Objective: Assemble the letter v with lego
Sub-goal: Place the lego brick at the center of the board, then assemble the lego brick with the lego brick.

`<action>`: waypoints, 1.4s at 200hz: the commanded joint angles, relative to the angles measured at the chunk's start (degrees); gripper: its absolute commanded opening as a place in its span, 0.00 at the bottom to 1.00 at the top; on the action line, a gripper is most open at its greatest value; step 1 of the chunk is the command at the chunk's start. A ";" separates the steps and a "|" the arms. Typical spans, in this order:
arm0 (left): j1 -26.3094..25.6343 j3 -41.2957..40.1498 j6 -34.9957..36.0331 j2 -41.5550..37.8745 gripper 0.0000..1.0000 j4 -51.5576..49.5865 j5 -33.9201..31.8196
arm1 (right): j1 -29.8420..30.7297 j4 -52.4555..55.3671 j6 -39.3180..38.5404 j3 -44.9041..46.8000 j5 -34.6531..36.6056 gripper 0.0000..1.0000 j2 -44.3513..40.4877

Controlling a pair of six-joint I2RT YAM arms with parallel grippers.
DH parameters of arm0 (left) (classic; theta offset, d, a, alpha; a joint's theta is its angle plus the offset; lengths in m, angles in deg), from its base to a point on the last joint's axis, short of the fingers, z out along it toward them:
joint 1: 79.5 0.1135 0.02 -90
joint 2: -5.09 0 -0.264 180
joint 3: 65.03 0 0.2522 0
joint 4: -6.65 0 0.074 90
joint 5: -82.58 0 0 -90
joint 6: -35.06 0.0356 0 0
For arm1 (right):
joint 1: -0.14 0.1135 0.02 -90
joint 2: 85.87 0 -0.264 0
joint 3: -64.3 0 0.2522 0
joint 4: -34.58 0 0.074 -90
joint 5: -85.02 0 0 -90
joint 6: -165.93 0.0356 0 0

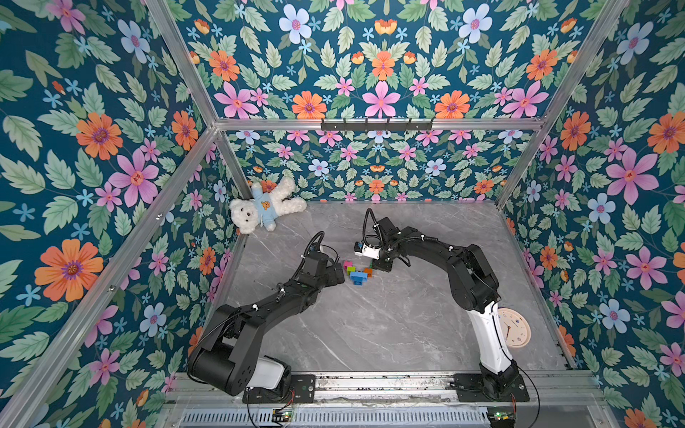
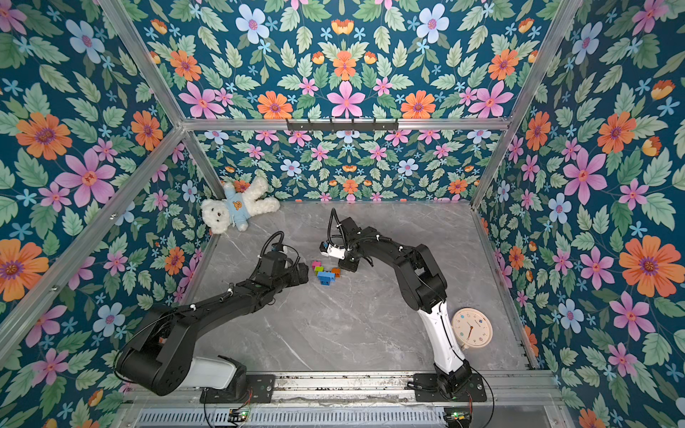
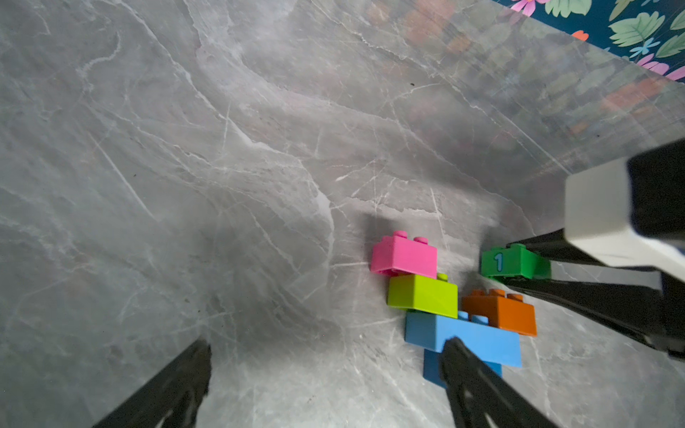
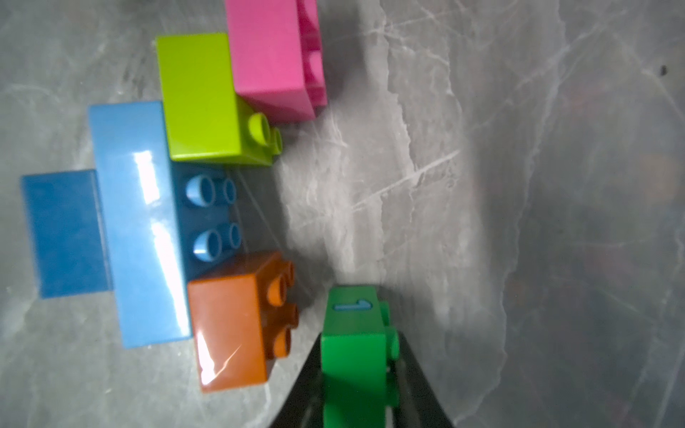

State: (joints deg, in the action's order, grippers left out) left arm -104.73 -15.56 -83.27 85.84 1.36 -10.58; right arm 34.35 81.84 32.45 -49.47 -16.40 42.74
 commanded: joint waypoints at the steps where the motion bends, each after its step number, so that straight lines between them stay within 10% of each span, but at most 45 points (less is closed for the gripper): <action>1: 0.10 0.26 0.48 0.18 0.99 -0.56 -0.16 | 0.06 4.76 -2.66 -0.55 -1.62 0.15 0.94; 175: 0.36 0.68 0.81 0.83 0.99 -0.91 0.52 | -0.05 7.72 -3.50 1.34 -5.51 0.61 -3.84; 280: 0.36 0.90 0.94 1.51 0.99 -1.07 0.87 | 0.41 0.19 -0.36 5.13 -4.79 0.63 -3.97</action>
State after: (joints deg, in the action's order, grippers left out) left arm -104.38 -15.02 -83.05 87.17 0.95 -9.48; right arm 34.59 83.48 32.32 -44.01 -20.16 38.61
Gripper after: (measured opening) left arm 0.990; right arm 0.627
